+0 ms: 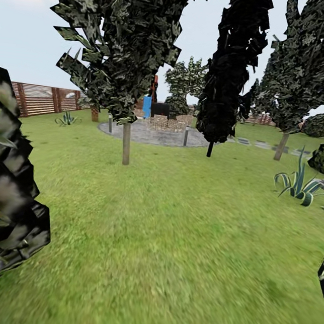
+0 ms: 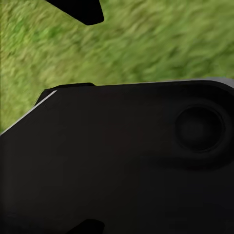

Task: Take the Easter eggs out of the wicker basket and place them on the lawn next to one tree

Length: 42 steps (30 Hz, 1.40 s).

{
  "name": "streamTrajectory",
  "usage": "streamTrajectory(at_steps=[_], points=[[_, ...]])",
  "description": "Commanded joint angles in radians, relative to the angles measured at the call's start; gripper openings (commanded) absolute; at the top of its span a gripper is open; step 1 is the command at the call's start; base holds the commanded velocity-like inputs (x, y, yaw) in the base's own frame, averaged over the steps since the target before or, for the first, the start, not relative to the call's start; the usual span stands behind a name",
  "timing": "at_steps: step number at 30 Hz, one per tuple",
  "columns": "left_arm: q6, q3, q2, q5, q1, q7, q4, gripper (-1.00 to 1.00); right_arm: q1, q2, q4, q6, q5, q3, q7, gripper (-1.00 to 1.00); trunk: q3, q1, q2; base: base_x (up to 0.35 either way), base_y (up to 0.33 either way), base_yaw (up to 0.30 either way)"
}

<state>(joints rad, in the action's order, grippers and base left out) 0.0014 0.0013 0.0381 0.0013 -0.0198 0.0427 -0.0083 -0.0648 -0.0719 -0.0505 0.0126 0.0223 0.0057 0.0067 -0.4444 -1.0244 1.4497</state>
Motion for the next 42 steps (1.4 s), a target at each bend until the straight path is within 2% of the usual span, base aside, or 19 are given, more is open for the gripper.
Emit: streamTrajectory(at_steps=[1,26,38,42], points=[[0.0,0.0,0.0,0.0,0.0,0.003,-0.001,1.0,-0.001,0.0,-0.002,0.001,0.002,0.001,0.001,1.0,-0.001,-0.001,0.0,0.337,0.0,-0.223],[0.0,0.0,0.0,0.0,0.0,0.003,-0.001,1.0,-0.001,0.0,-0.002,0.0,0.002,0.0,0.004,1.0,-0.001,-0.001,0.0,0.337,0.0,-0.285],[0.0,0.0,0.0,0.0,0.0,0.003,-0.001,1.0,-0.001,0.0,-0.001,0.004,0.003,0.0,0.003,1.0,-0.001,-0.001,0.0,0.337,0.0,-0.017],[0.0,0.0,0.0,0.0,0.0,0.003,-0.001,1.0,-0.001,0.0,-0.002,0.003,0.003,0.0,0.003,1.0,-0.001,-0.001,0.0,0.337,0.0,-0.212]])
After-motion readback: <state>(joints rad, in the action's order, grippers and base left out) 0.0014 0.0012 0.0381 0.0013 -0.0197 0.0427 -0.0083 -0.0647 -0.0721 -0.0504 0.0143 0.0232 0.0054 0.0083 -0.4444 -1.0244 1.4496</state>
